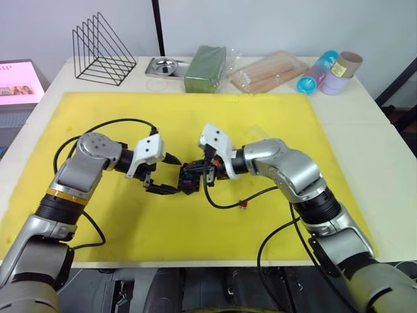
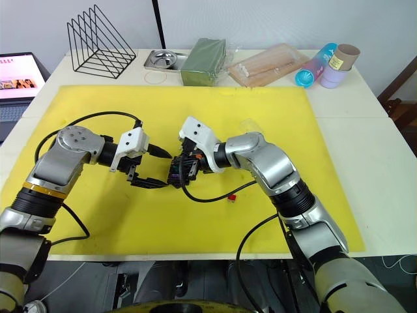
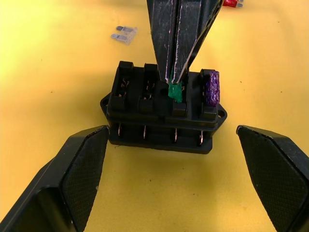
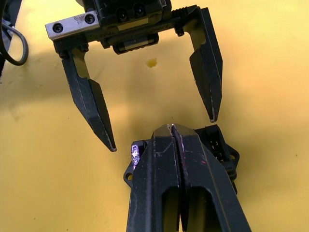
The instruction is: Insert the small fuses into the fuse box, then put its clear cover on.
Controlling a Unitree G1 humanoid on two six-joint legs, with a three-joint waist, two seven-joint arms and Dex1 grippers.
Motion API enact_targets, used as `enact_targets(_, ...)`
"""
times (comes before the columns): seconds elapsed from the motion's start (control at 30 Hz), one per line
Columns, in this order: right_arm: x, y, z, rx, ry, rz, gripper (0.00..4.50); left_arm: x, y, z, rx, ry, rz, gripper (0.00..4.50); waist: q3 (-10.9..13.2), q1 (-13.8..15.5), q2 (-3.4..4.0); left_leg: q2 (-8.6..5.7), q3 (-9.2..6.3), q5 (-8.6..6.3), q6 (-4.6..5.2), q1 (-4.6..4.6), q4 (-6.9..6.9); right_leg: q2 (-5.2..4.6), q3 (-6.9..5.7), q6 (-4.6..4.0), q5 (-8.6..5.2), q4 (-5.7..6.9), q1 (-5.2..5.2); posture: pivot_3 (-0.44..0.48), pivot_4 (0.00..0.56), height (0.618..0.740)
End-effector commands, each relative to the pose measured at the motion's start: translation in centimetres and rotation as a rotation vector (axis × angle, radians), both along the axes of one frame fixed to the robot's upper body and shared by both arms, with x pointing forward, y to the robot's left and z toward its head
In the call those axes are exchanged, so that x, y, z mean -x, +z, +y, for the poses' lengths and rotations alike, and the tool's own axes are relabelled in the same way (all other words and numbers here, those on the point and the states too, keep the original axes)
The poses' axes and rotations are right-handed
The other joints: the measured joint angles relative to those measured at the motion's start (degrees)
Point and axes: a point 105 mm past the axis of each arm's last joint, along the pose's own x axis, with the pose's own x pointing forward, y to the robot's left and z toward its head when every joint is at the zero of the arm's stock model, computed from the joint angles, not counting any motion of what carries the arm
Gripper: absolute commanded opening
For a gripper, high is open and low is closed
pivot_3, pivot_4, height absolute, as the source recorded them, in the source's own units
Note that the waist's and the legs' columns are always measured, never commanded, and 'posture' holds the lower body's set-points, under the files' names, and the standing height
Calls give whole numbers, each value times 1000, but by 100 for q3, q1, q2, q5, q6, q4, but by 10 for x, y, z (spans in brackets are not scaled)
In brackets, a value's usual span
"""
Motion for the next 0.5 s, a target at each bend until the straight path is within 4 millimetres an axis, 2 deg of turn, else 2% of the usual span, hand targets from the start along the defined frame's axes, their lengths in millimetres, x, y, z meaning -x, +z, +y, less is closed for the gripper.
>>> enact_targets(0.03,2,0,0,2,11,-3,22,0,13,-2,11,-11,-47,4500,0,1,0,0,0,0,0,0,0,0,0,0,0,0,0,0,150,740)
enact_targets(0.5,5,-3,-2,10,22,4,22,0,13,-3,13,-15,-50,4500,0,1,0,0,0,0,0,0,0,0,0,0,0,0,0,0,150,740)
